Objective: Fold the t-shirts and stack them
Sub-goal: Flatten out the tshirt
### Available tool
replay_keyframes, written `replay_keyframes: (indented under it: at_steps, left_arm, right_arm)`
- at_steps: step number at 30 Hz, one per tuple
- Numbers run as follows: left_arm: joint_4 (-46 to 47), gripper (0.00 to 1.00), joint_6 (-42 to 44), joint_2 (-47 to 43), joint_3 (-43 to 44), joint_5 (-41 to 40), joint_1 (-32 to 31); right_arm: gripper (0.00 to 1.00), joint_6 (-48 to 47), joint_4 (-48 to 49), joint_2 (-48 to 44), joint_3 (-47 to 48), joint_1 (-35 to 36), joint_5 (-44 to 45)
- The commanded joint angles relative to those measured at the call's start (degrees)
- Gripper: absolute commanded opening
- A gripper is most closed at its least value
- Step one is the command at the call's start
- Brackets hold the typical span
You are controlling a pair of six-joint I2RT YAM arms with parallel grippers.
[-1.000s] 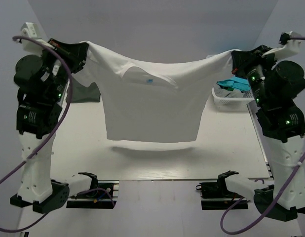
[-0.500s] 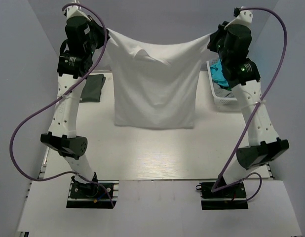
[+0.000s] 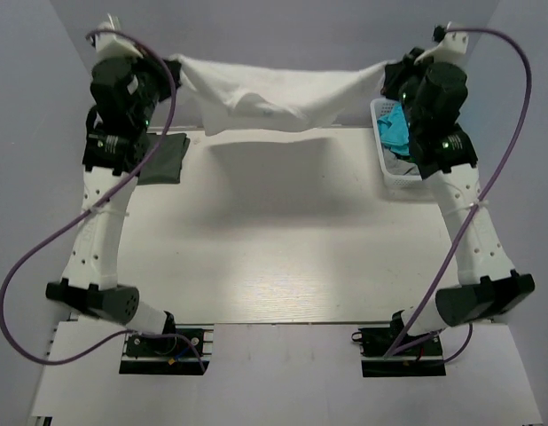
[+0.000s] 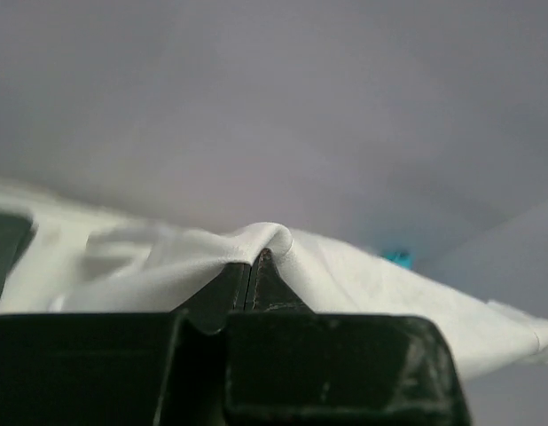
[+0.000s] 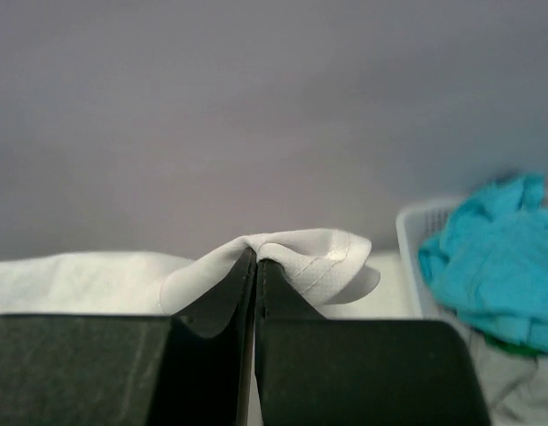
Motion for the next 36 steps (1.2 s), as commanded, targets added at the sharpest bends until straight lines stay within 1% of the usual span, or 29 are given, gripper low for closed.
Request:
replay_keyframes:
  at_steps: [1,2,3,4,5,7,8,9,10,11,12,13,14,15,16,17,18,20,22,24,25,26,27,28,30,32,34,35,36]
  left_arm:
    - [-3.26,0.0,-3.33,-7.9,-15.64,2.09,0.17]
    - [-4.4,0.0,-4.65,-10.1,-24.04,2.09,0.17]
    - [-5.28,0.0,-5.45,-12.21,-28.12,1.57,0.17]
    - [-6.51,0.0,-8.15,-16.41,-31.9,1.04,0.17]
    - [-9.65,0.0,-9.31,-18.45,-38.9,1.03,0.17]
    - [-12.74,0.01,-11.5,-21.71,-44.75,2.43,0.17]
    - [-16.15,0.03,-11.52,-23.72,-49.3,3.66,0.17]
    - [-18.1,0.12,-11.52,-24.44,-51.43,5.93,0.17]
    - [-19.95,0.14,-12.48,-24.45,-55.46,7.17,-0.61]
    - [-22.4,0.14,-12.49,-25.14,-57.59,8.75,-0.62]
    - [-23.64,0.16,-12.49,-25.15,-59.78,12.16,-0.62]
    - [-24.7,0.2,-13.36,-25.15,-63.89,13.07,-0.62]
    - [-25.49,0.32,-13.37,-25.15,-65.76,13.6,-0.62]
    - [-27.5,0.54,-14.5,-25.15,-67.26,12.47,-0.62]
    - [-28.57,0.72,-14.51,-25.15,-68.23,12.46,-0.62]
    - [-29.62,0.93,-14.51,-25.15,-68.24,11.68,-0.1]
    - [-32.33,1.0,-15.12,-25.76,-67.37,9.15,-0.09]
    - [-34.37,1.0,-15.12,-26.29,-63.42,6.06,-0.09]
    - [-35.79,1.0,-15.12,-26.29,-58.69,2.54,-0.09]
    - [-33.6,1.0,-13.38,-26.29,-56.39,1.3,-0.71]
    - [-30.28,1.0,-13.37,-25.33,-55.77,1.3,-0.71]
    - [-28.33,1.0,-12.5,-24.54,-55.07,2.78,-0.71]
    - [-26.31,1.0,-11.18,-23.4,-55.06,4.1,-0.71]
    - [-22.81,1.0,-11.17,-20.35,-55.06,5.42,-0.71]
    - [-18.93,1.0,-9.94,-16.73,-54.53,9.89,-0.71]
    - [-14.18,1.0,-9.94,-10.43,-54.53,14.8,-0.71]
    - [-13.11,1.0,-10.02,-6.54,-55.15,15.71,-1.24]
    - [-12.59,1.0,-10.03,-4.69,-55.15,16.32,-1.24]
    - [-13.37,1.0,-10.03,-1.63,-55.67,15.63,-1.24]
  right_arm:
    - [0.0,0.88,-0.9,-3.88,-12.7,-0.34,-5.89]
    - [0.0,2.54,-1.95,-6.67,-14.99,-0.26,-6.77]
    - [0.0,3.51,-5.01,-7.66,-20.75,-0.34,-7.3]
    - [0.0,5.44,-6.08,-9.76,-23.51,-0.34,-7.92]
    - [0.0,7.81,-7.22,-11.87,-31.54,-0.43,-8.27]
    - [0.0,9.49,-10.38,-14.61,-36.69,-0.34,-10.28]
    - [0.0,9.93,-12.57,-15.83,-42.11,-0.17,-10.64]
    - [0.0,11.07,-14.25,-16.37,-43.65,-0.25,-10.82]
    - [0.0,11.6,-18.62,-16.46,-44.88,-0.26,-10.21]
    - [0.0,12.31,-20.05,-16.46,-48.9,-0.34,-9.6]
    - [0.0,13.62,-21.11,-16.28,-50.15,-0.43,-8.9]
    - [0.0,13.89,-21.99,-16.37,-52.08,-0.34,-7.67]
    - [0.26,15.11,-24.7,-16.37,-53.06,-0.43,-6.09]
    - [0.48,15.39,-25.42,-16.11,-54.72,-0.69,-4.16]
    - [0.7,15.13,-26.47,-15.93,-54.91,-0.52,-4.14]
    - [0.82,15.04,-27.79,-15.67,-54.91,-0.52,-4.23]
    - [0.9,14.69,-28.67,-15.32,-53.96,-0.52,-4.32]
    - [0.9,14.69,-30.08,-15.4,-52.72,-0.61,-3.45]
    - [0.9,14.51,-31.49,-15.93,-48.77,-0.52,-1.17]
    - [0.9,12.94,-30.45,-16.11,-46.13,-0.34,-1.24]
    - [0.9,11.36,-29.74,-16.02,-44.47,-0.43,-3.51]
    - [0.9,10.21,-28.95,-15.85,-42.89,0.0,-4.83]
    - [0.9,8.99,-25.29,-15.32,-42.44,-0.17,-5.89]
    - [0.9,8.36,-23.43,-14.62,-41.74,-0.08,-9.21]
    - [0.9,6.52,-16.06,-12.95,-41.55,0.18,-13.35]
    - [0.9,4.94,-13.39,-6.56,-38.14,0.45,-18.27]
    - [0.9,4.41,-12.69,-1.81,-33.32,1.32,-21.26]
    - [0.9,2.92,-12.42,5.09,-30.07,1.5,-21.98]
    - [0.9,2.73,-12.07,7.42,-27.17,1.94,-21.9]
